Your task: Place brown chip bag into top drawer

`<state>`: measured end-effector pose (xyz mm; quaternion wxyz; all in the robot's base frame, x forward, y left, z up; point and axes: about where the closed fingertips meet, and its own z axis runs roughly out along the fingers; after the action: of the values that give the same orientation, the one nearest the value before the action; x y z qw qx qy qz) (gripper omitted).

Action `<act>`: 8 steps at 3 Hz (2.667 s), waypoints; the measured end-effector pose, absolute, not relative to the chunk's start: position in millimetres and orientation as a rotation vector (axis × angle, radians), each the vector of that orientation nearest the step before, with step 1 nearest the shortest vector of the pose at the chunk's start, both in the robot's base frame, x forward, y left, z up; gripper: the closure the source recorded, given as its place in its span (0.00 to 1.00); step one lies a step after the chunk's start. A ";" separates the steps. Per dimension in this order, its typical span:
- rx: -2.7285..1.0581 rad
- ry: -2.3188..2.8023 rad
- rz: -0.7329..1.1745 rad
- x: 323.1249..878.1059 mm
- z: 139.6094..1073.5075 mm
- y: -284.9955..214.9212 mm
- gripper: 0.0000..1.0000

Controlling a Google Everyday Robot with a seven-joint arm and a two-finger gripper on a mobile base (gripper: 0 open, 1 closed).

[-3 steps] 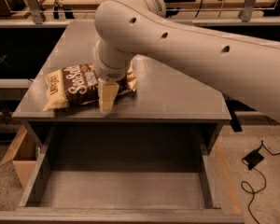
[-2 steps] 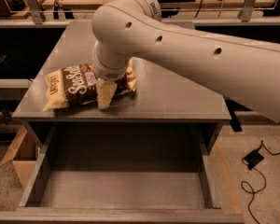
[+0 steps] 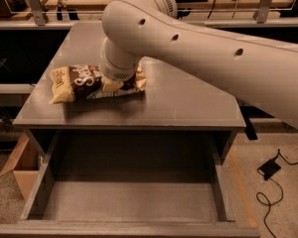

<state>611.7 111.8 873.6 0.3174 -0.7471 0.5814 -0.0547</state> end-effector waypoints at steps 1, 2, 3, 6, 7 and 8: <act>-1.950 1.507 -0.131 600.5 892.3 105.1 0.88; -1.950 1.518 -0.098 575.1 912.7 87.3 1.00; -1.989 1.577 -0.082 547.0 933.5 67.9 1.00; -2.135 1.671 0.046 497.3 934.8 42.8 1.00; -2.182 1.732 -0.050 464.5 942.6 33.3 1.00; -2.172 1.841 -0.173 421.9 954.1 22.7 1.00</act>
Offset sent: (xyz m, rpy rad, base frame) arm -0.0699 -0.0502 0.0639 0.0542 0.0563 0.0071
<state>421.9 22.7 954.1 0.1440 -0.7536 0.6386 -0.0599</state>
